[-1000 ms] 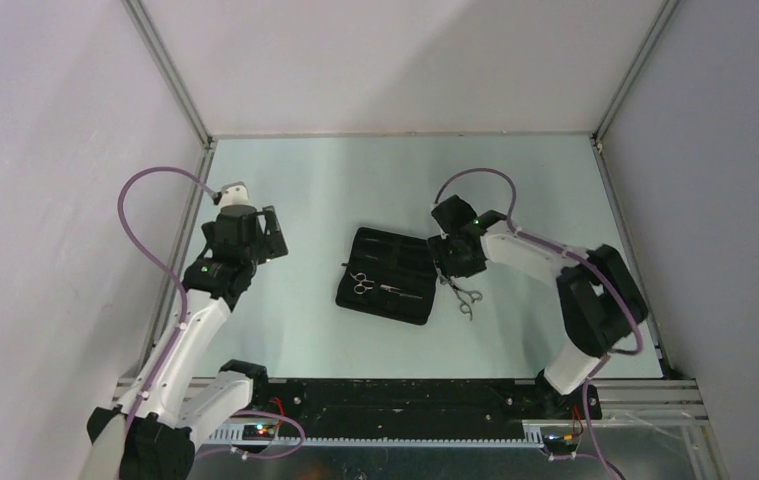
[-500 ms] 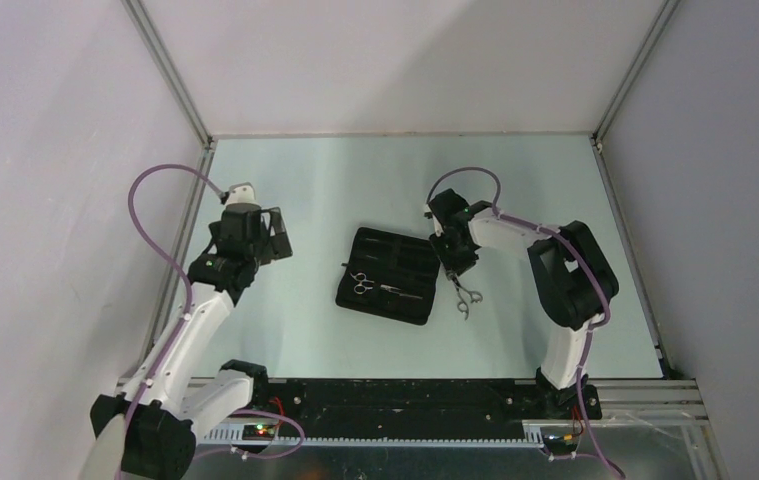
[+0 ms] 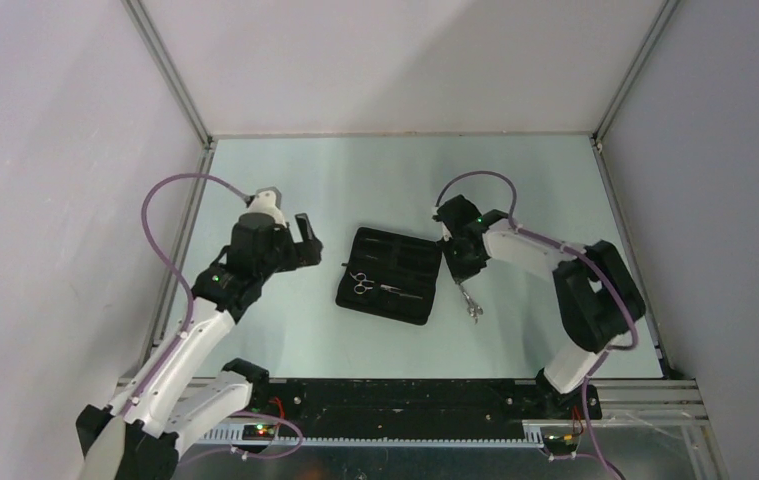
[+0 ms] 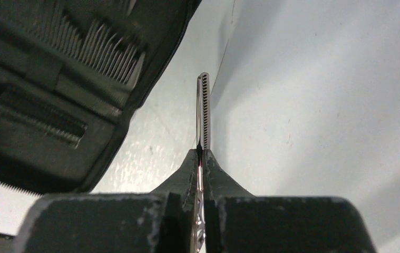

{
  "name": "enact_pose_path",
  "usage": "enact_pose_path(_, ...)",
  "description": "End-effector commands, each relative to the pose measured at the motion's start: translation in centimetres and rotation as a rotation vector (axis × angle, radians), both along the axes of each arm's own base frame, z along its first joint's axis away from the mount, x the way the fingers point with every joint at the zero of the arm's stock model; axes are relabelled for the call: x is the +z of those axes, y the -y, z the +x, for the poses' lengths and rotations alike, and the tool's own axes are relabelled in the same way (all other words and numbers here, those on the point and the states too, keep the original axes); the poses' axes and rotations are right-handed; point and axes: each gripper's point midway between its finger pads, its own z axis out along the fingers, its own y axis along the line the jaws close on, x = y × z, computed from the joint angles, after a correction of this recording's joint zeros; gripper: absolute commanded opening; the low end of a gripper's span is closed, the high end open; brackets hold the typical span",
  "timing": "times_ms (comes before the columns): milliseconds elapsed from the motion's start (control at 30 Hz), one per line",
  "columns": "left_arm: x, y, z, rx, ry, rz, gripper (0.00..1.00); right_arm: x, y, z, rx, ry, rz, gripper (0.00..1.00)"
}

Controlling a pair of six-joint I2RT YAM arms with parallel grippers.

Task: Sort the hair-cutting tools
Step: Pick up the scissors from the center of the board.

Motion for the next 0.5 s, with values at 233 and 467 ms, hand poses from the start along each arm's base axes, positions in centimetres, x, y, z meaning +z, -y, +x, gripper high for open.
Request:
enact_pose_path(233,1.4,14.0,-1.3,-0.273,-0.033,-0.523,0.95,5.2,-2.7,-2.2,0.071,0.180,0.267,0.00)
enact_pose_path(467,1.6,20.3,-0.6,-0.379,-0.077,-0.641,0.96,6.0,-4.3,-3.6,0.126,0.220,0.398,0.00)
